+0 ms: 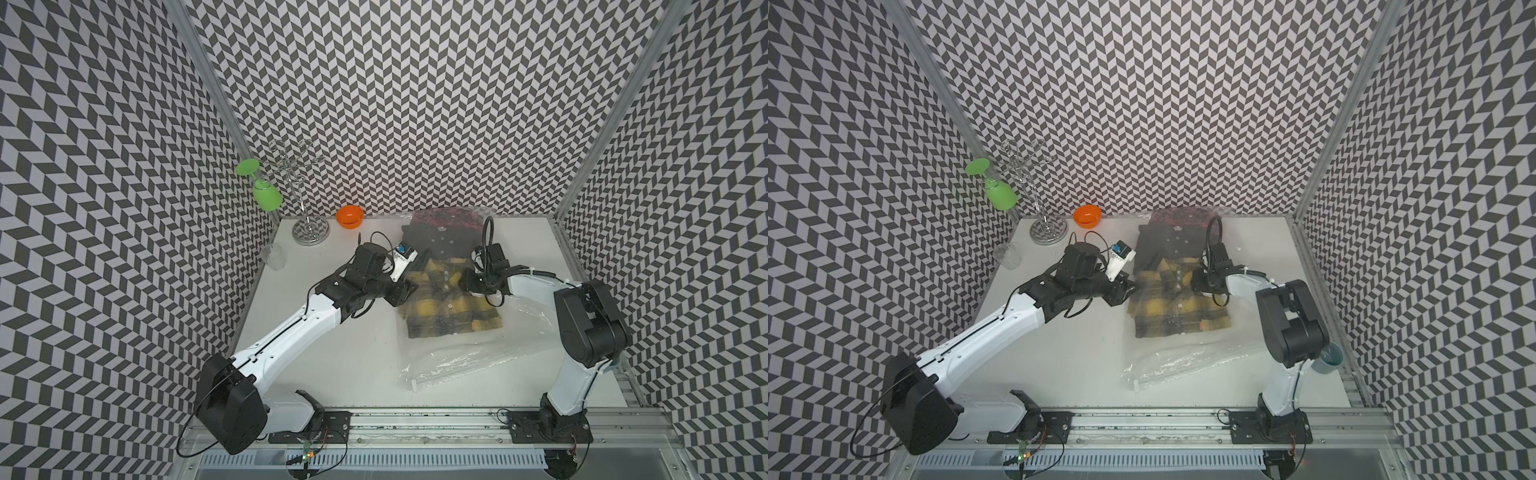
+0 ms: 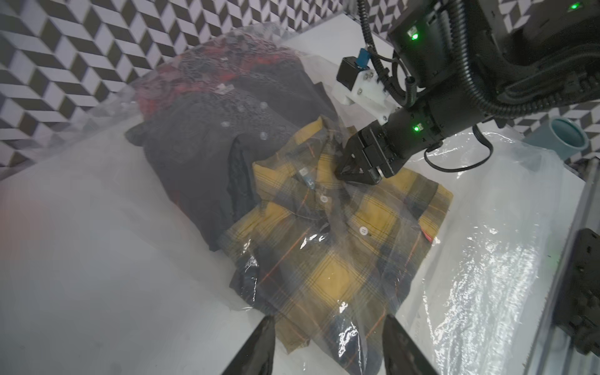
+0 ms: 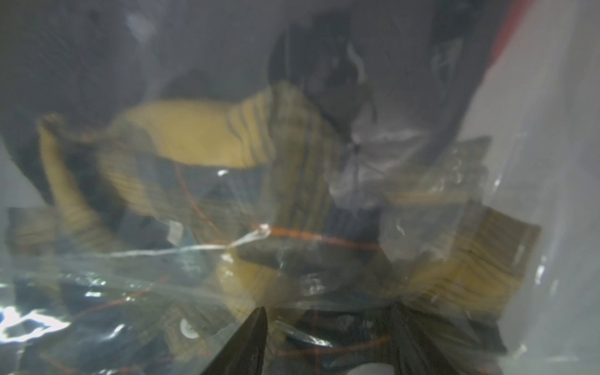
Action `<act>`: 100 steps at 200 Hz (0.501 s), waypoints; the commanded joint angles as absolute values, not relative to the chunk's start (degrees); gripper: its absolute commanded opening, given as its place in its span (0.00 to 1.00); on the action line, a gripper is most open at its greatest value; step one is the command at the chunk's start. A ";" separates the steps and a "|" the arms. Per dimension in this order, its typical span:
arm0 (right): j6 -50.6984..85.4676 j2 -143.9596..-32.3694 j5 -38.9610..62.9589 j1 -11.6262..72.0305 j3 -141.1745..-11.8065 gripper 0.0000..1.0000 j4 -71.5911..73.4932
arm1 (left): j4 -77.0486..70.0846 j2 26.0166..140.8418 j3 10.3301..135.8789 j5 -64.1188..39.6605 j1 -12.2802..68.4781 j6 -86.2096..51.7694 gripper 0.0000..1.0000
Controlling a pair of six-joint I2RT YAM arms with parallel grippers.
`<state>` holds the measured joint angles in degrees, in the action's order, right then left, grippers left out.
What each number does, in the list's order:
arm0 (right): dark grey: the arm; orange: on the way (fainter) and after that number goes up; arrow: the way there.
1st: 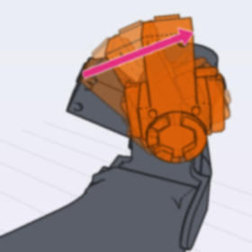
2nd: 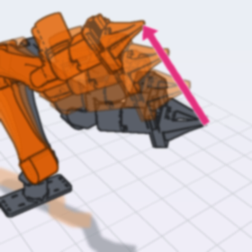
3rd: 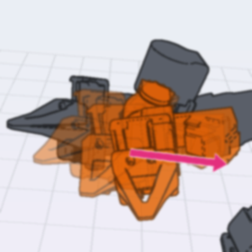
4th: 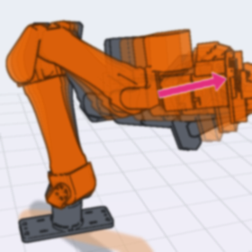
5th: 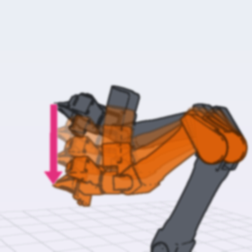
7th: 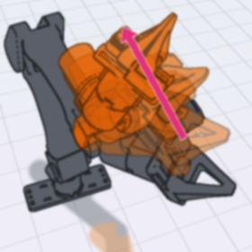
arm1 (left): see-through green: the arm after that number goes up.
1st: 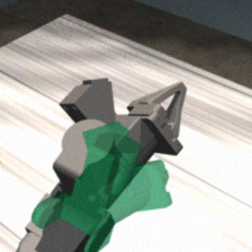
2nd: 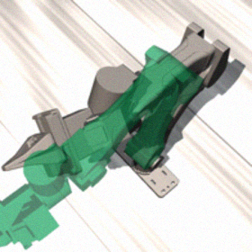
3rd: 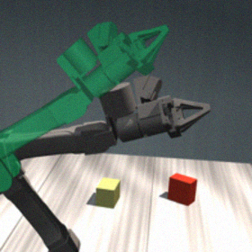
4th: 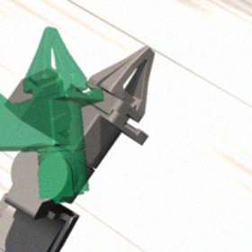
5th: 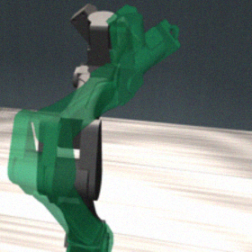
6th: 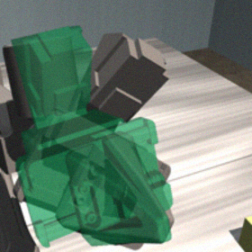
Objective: Place the folded shirt into the vacuum bag
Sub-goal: Adjust the vacuum bag at the center of the board, then reset both arms
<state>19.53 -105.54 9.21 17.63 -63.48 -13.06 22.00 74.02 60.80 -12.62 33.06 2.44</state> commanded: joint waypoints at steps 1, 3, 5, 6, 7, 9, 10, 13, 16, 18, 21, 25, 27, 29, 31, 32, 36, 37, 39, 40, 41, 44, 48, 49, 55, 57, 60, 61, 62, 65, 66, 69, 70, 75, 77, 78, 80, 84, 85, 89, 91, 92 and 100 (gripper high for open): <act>19.77 -104.80 12.06 18.42 -66.95 0.63 -5.79 | 9.01 69.55 56.66 -6.66 28.97 -0.29 0.58; 19.71 -104.42 11.87 18.38 -67.16 0.63 -5.97 | 8.18 69.26 56.26 -6.19 28.69 -0.40 0.59; 19.60 -104.00 11.73 18.31 -67.35 0.64 -6.20 | 7.34 69.02 55.81 -5.66 28.31 -0.50 0.59; 19.56 -103.77 11.71 18.29 -67.38 0.64 -6.26 | 6.92 68.83 55.59 -5.42 28.13 -0.64 0.59; 19.53 -103.48 11.61 18.29 -67.40 0.64 -6.34 | 6.54 68.69 55.39 -5.22 28.04 -0.63 0.59; 19.47 -102.93 11.47 18.24 -67.50 0.64 -6.40 | 5.52 68.44 54.96 -4.58 27.73 -0.75 0.60; 19.40 -102.57 11.36 18.17 -67.45 0.65 -6.41 | 5.09 68.28 54.77 -4.31 27.58 -0.77 0.61; 19.30 -101.62 11.14 18.07 -67.27 0.65 -6.23 | 3.60 67.81 53.77 -3.09 27.02 -1.02 0.61; 19.21 -100.23 10.97 17.91 -66.79 0.66 -6.10 | 2.13 67.33 52.80 -1.65 26.65 -1.19 0.62; 19.15 -99.28 10.83 17.79 -66.38 0.67 -5.72 | 1.02 67.00 52.22 -0.76 26.33 -1.33 0.62; 19.09 -97.99 10.52 17.52 -65.71 0.69 -5.34 | -0.37 66.57 51.30 0.96 25.90 -1.42 0.62; 19.15 -95.90 9.86 17.10 -64.68 0.70 -4.82 | -1.95 65.87 50.08 3.33 25.48 -1.26 0.63; 19.27 -94.71 9.54 16.71 -64.22 0.71 -4.54 | -2.84 65.53 49.48 4.61 25.27 -1.13 0.64; 19.38 -93.40 9.26 16.33 -63.45 0.73 -4.28 | -3.81 65.21 48.69 5.77 25.15 -0.68 0.66; 19.55 -92.19 8.84 15.88 -62.77 0.74 -3.99 | -4.80 64.82 47.92 7.09 25.01 -0.21 0.67; 19.62 -91.67 8.60 15.63 -62.41 0.74 -3.89 | -5.26 64.66 47.52 7.85 24.98 -0.02 0.68; 19.83 -89.34 7.46 14.63 -60.99 0.76 -3.22 | -7.50 63.95 45.64 10.98 24.80 0.94 0.70; 19.94 -88.79 7.03 14.52 -60.82 0.77 -3.02 | -8.28 63.84 45.23 11.68 24.79 1.26 0.70; 19.95 -87.65 6.33 13.78 -59.85 0.77 -2.58 | -9.28 63.51 44.18 13.34 24.66 1.83 0.70; 19.91 -87.07 6.02 13.44 -59.46 0.78 -2.34 | -9.74 63.35 43.75 14.09 24.63 2.28 0.70; 19.84 -86.78 5.65 13.05 -59.26 0.78 -2.05 | -10.36 63.27 43.45 14.78 24.62 2.63 0.70; 19.61 -84.87 4.61 12.01 -57.63 0.79 -1.19 | -11.53 62.84 42.21 16.98 24.42 3.59 0.72; 19.30 -82.98 2.87 10.35 -55.58 0.80 0.24 | -13.28 62.39 40.73 19.69 24.08 4.59 0.74; 19.19 -82.27 2.40 9.96 -54.99 0.81 0.61 | -13.89 62.26 40.36 20.31 23.95 4.80 0.75; 18.71 -79.14 -1.13 7.75 -51.81 0.84 3.48 | -16.80 61.98 38.34 24.16 22.63 5.15 0.76; 18.43 -78.25 -2.41 6.95 -50.28 0.84 4.85 | -17.78 61.97 37.66 25.05 22.05 5.07 0.76; 17.71 -77.05 -4.17 5.81 -48.22 0.85 6.87 | -18.92 61.95 36.76 26.20 21.02 4.74 0.76; 17.38 -76.67 -4.72 5.54 -47.53 0.85 7.65 | -19.39 61.96 36.48 26.59 20.66 4.57 0.76; 17.00 -76.30 -5.00 5.28 -46.84 0.85 8.48 | -19.80 61.96 36.22 26.92 20.35 4.39 0.76; 15.42 -75.36 -6.58 4.52 -45.16 0.85 11.15 | -21.03 62.03 35.37 28.05 19.35 3.58 0.76; 14.83 -75.12 -7.02 4.32 -44.69 0.85 11.99 | -21.46 62.04 35.13 28.35 19.08 3.24 0.76; 12.93 -74.39 -8.52 3.89 -42.44 0.85 14.61 | -22.62 62.20 34.22 29.44 17.93 1.98 0.76; 12.31 -74.24 -9.10 3.75 -41.74 0.85 15.43 | -23.09 62.26 33.94 29.66 17.58 1.65 0.76; 9.90 -73.71 -12.37 3.61 -38.81 0.85 19.33 | -25.56 62.71 32.46 30.18 15.86 0.04 0.76; 9.20 -73.67 -13.68 3.54 -37.76 0.85 20.96 | -26.67 62.96 31.96 30.18 15.21 -0.56 0.76; 8.95 -73.70 -14.31 3.53 -37.25 0.85 21.73 | -27.22 63.08 31.67 30.25 14.90 -0.81 0.76; 8.70 -73.86 -15.51 3.47 -36.36 0.85 23.03 | -28.21 63.45 31.12 30.35 14.40 -1.39 0.76; 8.73 -74.32 -17.60 3.51 -35.22 0.85 24.68 | -29.96 64.25 30.20 30.96 13.51 -3.00 0.76; 8.98 -74.47 -17.98 3.47 -35.01 0.85 24.91 | -30.27 64.47 30.00 31.17 13.26 -3.48 0.76; 10.06 -75.03 -19.25 3.42 -34.38 0.85 25.38 | -31.10 65.41 29.61 31.76 12.36 -5.24 0.76; 10.62 -75.29 -19.51 3.38 -34.13 0.85 25.46 | -31.29 65.86 29.51 32.02 11.86 -5.79 0.76; 10.76 -75.44 -19.56 3.36 -34.11 0.85 25.43 | -31.38 66.15 29.43 32.09 11.73 -6.15 0.76; 10.30 -76.50 -19.29 3.17 -33.59 0.85 25.63 | -33.43 68.19 28.62 33.00 10.67 -7.00 0.77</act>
<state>13.89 -72.03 -9.08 2.35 -38.76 15.59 -19.94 64.31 31.18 23.51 14.50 -0.60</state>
